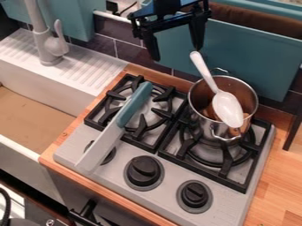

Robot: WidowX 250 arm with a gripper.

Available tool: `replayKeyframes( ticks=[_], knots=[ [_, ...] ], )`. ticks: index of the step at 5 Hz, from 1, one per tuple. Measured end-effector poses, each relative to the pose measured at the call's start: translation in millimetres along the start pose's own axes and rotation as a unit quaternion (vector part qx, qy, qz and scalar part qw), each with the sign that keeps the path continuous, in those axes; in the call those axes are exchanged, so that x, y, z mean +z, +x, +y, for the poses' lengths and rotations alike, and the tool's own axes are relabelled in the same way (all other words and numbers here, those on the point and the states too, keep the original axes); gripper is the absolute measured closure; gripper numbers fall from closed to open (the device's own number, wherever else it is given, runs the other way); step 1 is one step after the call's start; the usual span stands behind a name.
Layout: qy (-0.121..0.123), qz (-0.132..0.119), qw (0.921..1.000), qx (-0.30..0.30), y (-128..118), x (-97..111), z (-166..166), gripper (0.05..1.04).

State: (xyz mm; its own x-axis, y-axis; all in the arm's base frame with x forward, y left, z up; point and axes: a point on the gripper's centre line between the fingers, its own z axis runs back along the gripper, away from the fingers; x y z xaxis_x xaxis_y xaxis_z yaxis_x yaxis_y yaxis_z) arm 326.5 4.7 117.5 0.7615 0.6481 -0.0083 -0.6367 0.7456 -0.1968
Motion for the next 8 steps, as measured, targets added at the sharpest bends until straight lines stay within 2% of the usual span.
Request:
replayKeyframes(
  ticks=[1,2,3,4,5,6,7,8],
  knots=[
    [0.009,0.014,0.9998,0.006,-1.7,-10.3,2.8,0.087],
    [-0.005,0.018,0.9996,0.019,-10.5,-20.3,-16.2,0.087],
    [-0.012,0.012,0.9997,0.016,-16.7,-33.7,-32.7,0.087],
    [-0.028,0.008,0.9995,0.011,-20.0,-38.4,-44.3,0.087],
    [-0.028,-0.003,0.9994,0.021,-25.6,-43.9,-49.9,0.087],
    [-0.016,-0.01,0.9994,0.03,-34.6,-48.6,-53.4,0.087],
    [-0.02,-0.024,0.9989,0.034,-32.5,-50.2,-56.0,0.087],
    [-0.011,-0.027,0.9988,0.038,-30.9,-53.1,-53.1,0.087]
  ],
)
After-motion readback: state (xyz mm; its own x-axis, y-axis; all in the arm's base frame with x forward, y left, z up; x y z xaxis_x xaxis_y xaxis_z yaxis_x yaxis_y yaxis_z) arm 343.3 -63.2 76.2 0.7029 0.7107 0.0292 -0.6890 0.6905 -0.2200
